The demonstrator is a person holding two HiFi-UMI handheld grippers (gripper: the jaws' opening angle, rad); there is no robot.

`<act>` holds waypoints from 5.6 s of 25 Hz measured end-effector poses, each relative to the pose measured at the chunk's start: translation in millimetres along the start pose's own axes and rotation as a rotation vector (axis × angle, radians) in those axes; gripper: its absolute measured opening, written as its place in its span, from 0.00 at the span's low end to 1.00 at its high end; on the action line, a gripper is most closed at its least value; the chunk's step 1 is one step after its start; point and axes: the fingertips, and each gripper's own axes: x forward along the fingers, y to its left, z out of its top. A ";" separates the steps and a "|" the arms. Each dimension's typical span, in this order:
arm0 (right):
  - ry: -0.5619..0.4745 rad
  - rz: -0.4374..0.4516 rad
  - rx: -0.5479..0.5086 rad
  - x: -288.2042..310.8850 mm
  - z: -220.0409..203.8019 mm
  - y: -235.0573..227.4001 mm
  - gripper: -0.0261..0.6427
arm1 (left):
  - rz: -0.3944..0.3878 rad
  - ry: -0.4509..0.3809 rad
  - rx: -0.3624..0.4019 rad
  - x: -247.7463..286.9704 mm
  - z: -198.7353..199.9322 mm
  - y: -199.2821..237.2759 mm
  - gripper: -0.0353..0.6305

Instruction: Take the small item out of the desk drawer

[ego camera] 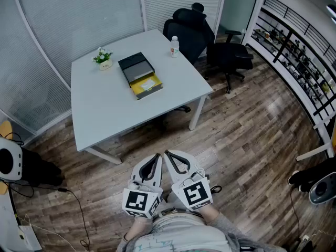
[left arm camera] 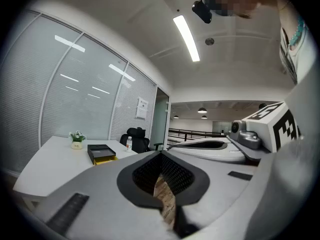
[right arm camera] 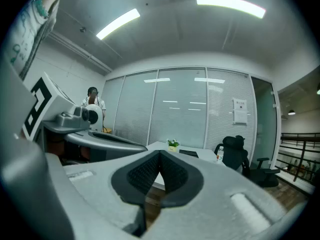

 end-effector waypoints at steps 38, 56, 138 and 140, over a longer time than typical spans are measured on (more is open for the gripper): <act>0.005 -0.044 -0.004 118.9 15.9 -70.4 0.04 | -0.090 -0.019 -0.018 105.4 25.1 101.6 0.05; 0.032 -0.078 0.009 211.9 10.6 -90.9 0.04 | -0.132 0.021 -0.038 154.3 23.1 182.8 0.05; -0.018 0.405 -0.037 429.7 0.6 -290.3 0.04 | 0.288 -0.030 -0.080 401.5 54.6 326.8 0.05; -0.021 0.401 -0.037 433.9 3.3 -285.6 0.04 | 0.277 -0.022 -0.081 400.6 55.0 331.3 0.05</act>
